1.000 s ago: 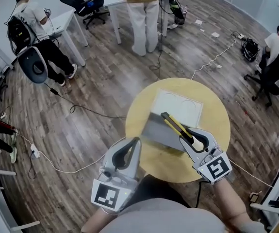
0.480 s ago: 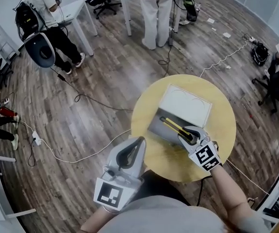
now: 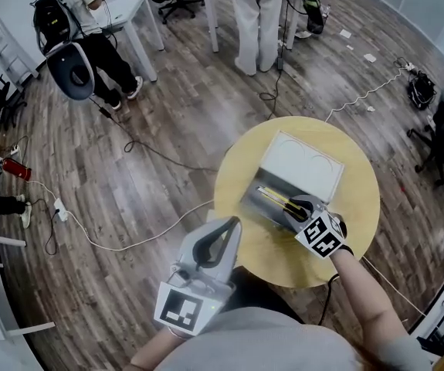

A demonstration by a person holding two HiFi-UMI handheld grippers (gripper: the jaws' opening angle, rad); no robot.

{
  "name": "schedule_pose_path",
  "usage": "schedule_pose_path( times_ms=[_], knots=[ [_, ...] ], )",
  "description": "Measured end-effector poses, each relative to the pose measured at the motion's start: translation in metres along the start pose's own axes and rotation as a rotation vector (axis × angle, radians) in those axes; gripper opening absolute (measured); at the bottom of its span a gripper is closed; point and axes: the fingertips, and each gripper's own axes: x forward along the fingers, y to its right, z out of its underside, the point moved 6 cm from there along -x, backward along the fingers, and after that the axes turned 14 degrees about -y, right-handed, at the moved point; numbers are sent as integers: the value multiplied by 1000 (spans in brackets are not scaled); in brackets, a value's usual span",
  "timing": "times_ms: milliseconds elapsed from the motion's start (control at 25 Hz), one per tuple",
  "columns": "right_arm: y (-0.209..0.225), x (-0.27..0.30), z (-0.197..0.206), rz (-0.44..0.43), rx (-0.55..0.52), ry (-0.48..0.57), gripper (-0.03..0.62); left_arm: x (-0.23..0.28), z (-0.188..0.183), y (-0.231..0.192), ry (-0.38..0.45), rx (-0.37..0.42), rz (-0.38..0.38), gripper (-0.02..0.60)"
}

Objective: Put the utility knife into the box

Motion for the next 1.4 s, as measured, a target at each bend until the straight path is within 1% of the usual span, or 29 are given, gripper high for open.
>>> schedule_pose_path(
  times_ms=[240,520,600,760,920,1000,1120,1400],
  knots=[
    [3,21,4,-31,-5,-101,120,-6,-1,-3,7,0,-21,0],
    [5,32,7,-65,11,-150,118,-15,0,-11,7,-5,-49,0],
    [5,35,7,-73,2,-174,118,-18,-1,-14,12,-6,-60,0],
    [0,44,8,-97,-37,-259,120,-24,0,-17,19,-9,-73,0],
    [-1,50,9,-110,-41,-314,120,-20,0,-17,10,-2,-60,0],
    [0,50,9,-113,-38,-320,120,-9,3,-13,-48,2,-44,0],
    [4,50,9,-116,-28,-326,120,14,11,-8,-184,-12,-24,0],
    [0,56,7,-113,-30,-376,118,51,28,4,-341,5,40,0]
  ],
)
